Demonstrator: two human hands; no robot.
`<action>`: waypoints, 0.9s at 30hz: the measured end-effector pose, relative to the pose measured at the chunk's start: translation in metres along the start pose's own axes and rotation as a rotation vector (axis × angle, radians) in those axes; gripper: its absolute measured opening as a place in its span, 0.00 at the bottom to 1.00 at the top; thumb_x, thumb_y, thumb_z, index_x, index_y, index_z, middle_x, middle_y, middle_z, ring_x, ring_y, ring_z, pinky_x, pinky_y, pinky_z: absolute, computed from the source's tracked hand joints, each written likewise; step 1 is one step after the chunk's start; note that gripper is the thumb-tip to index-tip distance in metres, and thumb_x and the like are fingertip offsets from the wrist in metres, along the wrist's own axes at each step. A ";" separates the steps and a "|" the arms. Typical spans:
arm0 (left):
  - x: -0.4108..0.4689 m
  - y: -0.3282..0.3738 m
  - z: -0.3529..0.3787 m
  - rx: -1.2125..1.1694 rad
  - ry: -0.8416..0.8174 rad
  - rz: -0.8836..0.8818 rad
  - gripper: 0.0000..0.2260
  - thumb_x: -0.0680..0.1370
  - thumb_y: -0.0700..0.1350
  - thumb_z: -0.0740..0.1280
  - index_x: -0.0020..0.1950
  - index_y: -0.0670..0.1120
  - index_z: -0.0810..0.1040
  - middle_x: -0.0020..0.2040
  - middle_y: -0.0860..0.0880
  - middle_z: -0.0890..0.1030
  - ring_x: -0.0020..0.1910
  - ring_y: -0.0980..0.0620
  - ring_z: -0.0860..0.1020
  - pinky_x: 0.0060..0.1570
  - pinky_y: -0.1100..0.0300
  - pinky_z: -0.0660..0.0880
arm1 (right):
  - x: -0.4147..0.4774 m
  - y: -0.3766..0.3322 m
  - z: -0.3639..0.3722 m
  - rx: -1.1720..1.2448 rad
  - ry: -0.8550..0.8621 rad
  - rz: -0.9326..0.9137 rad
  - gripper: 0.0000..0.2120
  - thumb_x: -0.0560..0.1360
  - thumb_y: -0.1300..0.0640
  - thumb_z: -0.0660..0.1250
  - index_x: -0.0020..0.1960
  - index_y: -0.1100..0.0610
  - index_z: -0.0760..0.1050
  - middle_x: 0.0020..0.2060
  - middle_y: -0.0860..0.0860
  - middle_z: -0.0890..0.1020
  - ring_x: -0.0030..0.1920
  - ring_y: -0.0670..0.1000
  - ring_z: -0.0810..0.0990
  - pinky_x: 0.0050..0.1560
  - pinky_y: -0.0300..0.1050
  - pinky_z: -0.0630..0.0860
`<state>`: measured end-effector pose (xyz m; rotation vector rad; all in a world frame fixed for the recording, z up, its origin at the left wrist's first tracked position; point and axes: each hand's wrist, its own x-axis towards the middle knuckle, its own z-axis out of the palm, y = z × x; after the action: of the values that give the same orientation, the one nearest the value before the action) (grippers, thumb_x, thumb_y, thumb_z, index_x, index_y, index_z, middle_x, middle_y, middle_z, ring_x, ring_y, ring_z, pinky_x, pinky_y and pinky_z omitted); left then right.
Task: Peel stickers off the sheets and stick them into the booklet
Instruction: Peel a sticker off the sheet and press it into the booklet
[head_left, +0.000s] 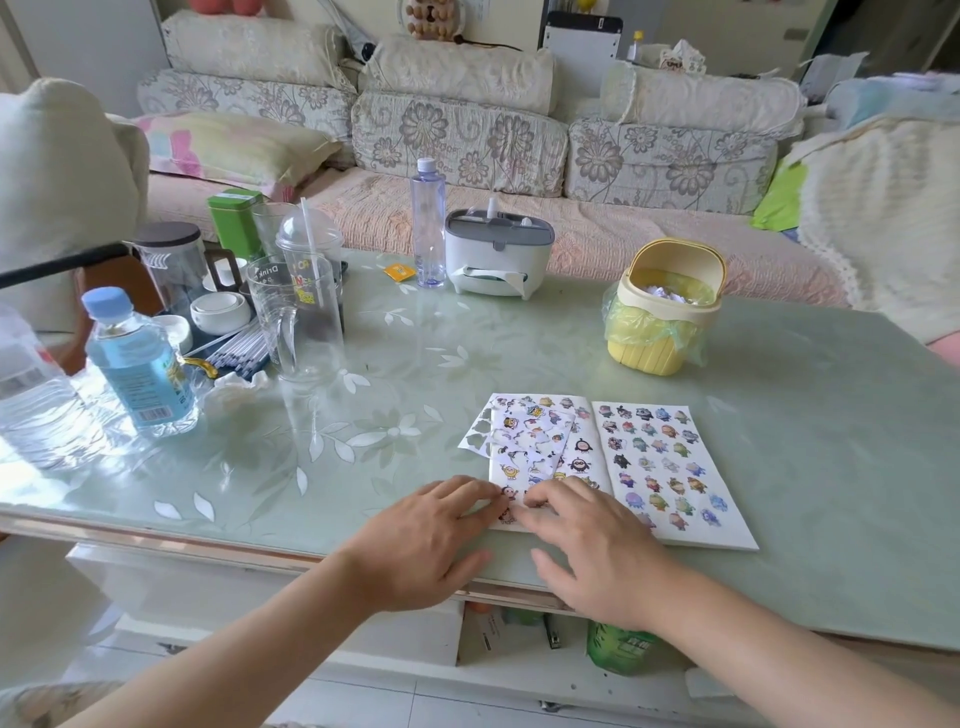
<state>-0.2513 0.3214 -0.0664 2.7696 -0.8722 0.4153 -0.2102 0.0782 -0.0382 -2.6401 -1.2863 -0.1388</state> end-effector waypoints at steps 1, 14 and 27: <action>0.000 0.001 0.000 0.004 -0.001 -0.008 0.23 0.83 0.56 0.56 0.74 0.47 0.71 0.69 0.50 0.73 0.67 0.51 0.71 0.65 0.57 0.72 | 0.000 -0.001 0.001 -0.030 -0.009 -0.011 0.24 0.77 0.47 0.58 0.70 0.51 0.74 0.59 0.46 0.73 0.60 0.49 0.72 0.59 0.45 0.73; 0.000 0.000 -0.003 -0.077 0.013 0.019 0.19 0.82 0.49 0.58 0.68 0.43 0.77 0.67 0.46 0.78 0.67 0.48 0.75 0.62 0.55 0.76 | 0.005 -0.003 0.001 -0.073 0.028 -0.030 0.21 0.74 0.48 0.60 0.64 0.52 0.79 0.53 0.48 0.75 0.53 0.51 0.75 0.48 0.47 0.78; 0.033 -0.007 -0.019 -0.143 0.024 -0.102 0.12 0.79 0.51 0.61 0.52 0.50 0.82 0.49 0.54 0.80 0.49 0.52 0.78 0.42 0.56 0.77 | 0.031 0.024 -0.025 0.094 0.084 0.205 0.11 0.78 0.48 0.65 0.57 0.45 0.82 0.56 0.37 0.77 0.53 0.41 0.77 0.50 0.43 0.75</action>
<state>-0.2247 0.3151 -0.0387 2.6581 -0.7219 0.3529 -0.1723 0.0825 -0.0117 -2.6353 -0.9660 -0.1519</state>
